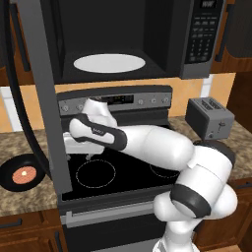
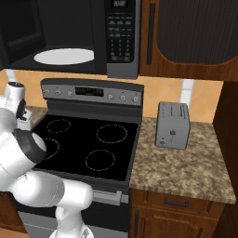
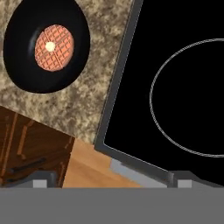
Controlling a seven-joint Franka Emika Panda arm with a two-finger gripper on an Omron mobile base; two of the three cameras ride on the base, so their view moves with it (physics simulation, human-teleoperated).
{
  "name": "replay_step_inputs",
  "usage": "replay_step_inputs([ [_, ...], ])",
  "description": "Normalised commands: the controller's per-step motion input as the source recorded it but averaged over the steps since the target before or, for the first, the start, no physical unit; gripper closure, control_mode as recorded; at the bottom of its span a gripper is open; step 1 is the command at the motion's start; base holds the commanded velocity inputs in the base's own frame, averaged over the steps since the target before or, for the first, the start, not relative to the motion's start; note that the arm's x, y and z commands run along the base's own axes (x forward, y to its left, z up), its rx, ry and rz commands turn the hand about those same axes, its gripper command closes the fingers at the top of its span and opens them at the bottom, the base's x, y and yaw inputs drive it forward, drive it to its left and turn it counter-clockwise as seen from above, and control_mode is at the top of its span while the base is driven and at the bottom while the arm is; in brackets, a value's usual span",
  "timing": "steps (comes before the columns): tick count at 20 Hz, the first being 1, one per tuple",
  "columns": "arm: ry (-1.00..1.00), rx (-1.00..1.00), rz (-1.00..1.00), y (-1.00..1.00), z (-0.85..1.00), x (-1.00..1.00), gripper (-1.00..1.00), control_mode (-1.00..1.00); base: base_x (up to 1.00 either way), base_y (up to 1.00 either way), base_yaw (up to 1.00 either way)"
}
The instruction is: Open the microwave, place the bowl with waffle inside the microwave, then close the microwave door and turn it on.
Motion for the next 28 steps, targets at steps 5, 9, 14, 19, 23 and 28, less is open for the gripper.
replay_step_inputs([
  [5,0.0,0.19,-0.1,0.44,-0.36,0.02,-1.0,-1.0,0.0,0.0,0.0],
  [9,0.0,0.08,-0.04,0.66,-0.44,0.01,-1.0,-1.0,0.0,0.0,0.0],
  [14,0.0,0.0,-0.01,0.5,-0.2,0.03,-1.0,-1.0,0.0,0.0,0.0],
  [19,0.0,0.0,-0.08,0.15,-0.02,0.17,-1.0,-1.0,0.0,0.0,0.0],
  [23,0.0,0.0,-0.1,0.18,-0.04,0.18,-1.0,-1.0,0.0,0.0,0.0],
  [28,0.0,0.0,-0.1,0.29,-0.11,0.22,-1.0,-1.0,0.0,0.0,0.0],
])
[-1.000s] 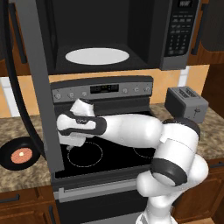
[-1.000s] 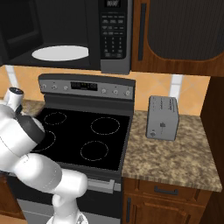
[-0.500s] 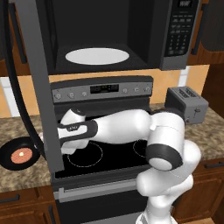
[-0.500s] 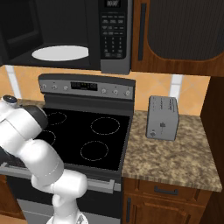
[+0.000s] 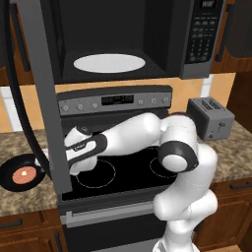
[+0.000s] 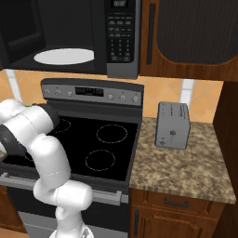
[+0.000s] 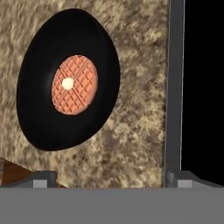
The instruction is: Open the microwave, place the bowl with waffle inside the microwave, then close the microwave door and turn it on.
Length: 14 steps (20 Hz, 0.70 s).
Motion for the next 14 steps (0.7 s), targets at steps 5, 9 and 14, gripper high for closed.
replay_step_inputs([
  [5,0.0,0.0,-0.09,0.18,-0.07,0.19,-1.0,-1.0,0.0,0.0,0.0],
  [9,0.0,0.0,-0.09,0.2,-0.03,0.18,-1.0,-1.0,0.0,0.0,0.0],
  [14,0.01,0.0,-0.08,0.24,-0.04,0.18,-1.0,-1.0,0.0,0.0,0.0],
])
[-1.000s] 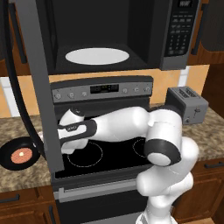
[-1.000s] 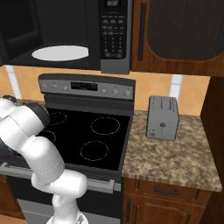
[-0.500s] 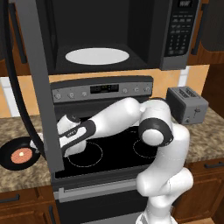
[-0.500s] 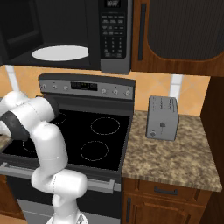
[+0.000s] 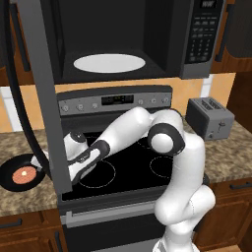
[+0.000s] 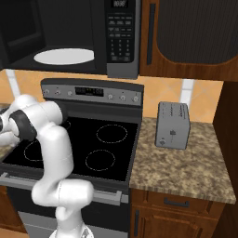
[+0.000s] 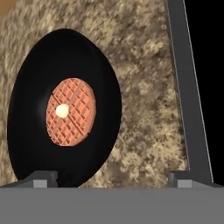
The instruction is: Open the microwave, place the bowl with waffle inside the microwave, then close the microwave door and turn it on.
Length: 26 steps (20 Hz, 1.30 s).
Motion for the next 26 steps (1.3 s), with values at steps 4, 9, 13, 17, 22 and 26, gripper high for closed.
replay_step_inputs([
  [4,0.02,0.0,-0.09,0.23,-0.02,0.16,-1.0,-1.0,0.0,0.0,0.0],
  [9,0.03,0.0,-0.08,0.26,-0.01,0.14,-1.0,-1.0,0.0,0.0,0.0],
  [13,0.04,0.0,-0.07,0.1,-0.05,0.1,-1.0,-1.0,0.0,0.0,0.0],
  [17,0.07,0.0,-0.05,0.0,-0.09,0.08,-1.0,-1.0,0.0,0.0,0.0],
  [22,0.06,0.0,-0.04,0.0,-0.05,0.06,-1.0,-1.0,0.0,0.0,0.0],
  [26,0.03,0.0,-0.03,0.0,-0.04,0.12,1.0,-1.0,0.0,0.0,0.0],
])
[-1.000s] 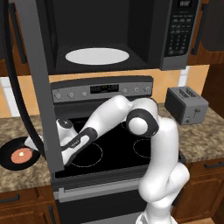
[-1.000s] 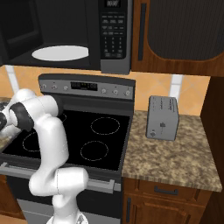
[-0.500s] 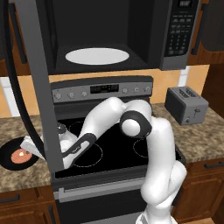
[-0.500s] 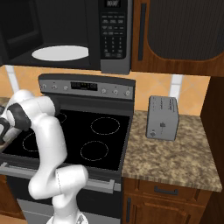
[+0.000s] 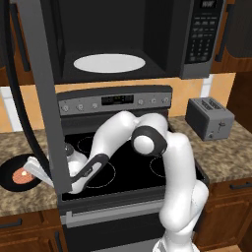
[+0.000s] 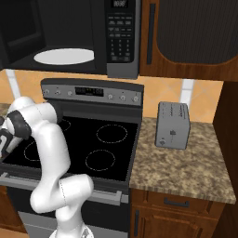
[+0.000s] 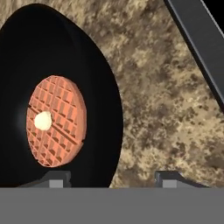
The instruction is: Open the microwave, place the bowl with waffle inside the microwave, then close the microwave door and turn it on.
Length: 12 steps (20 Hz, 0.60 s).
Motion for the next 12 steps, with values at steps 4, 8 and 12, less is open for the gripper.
replay_step_inputs([
  [4,0.01,0.0,-0.01,0.0,-0.01,0.13,1.0,-1.0,0.0,0.0,0.0],
  [8,0.0,0.0,0.0,0.0,-0.04,0.11,1.0,-1.0,0.0,0.0,0.0],
  [12,0.02,0.0,0.0,0.0,-0.01,0.04,1.0,-1.0,0.0,0.0,0.0],
])
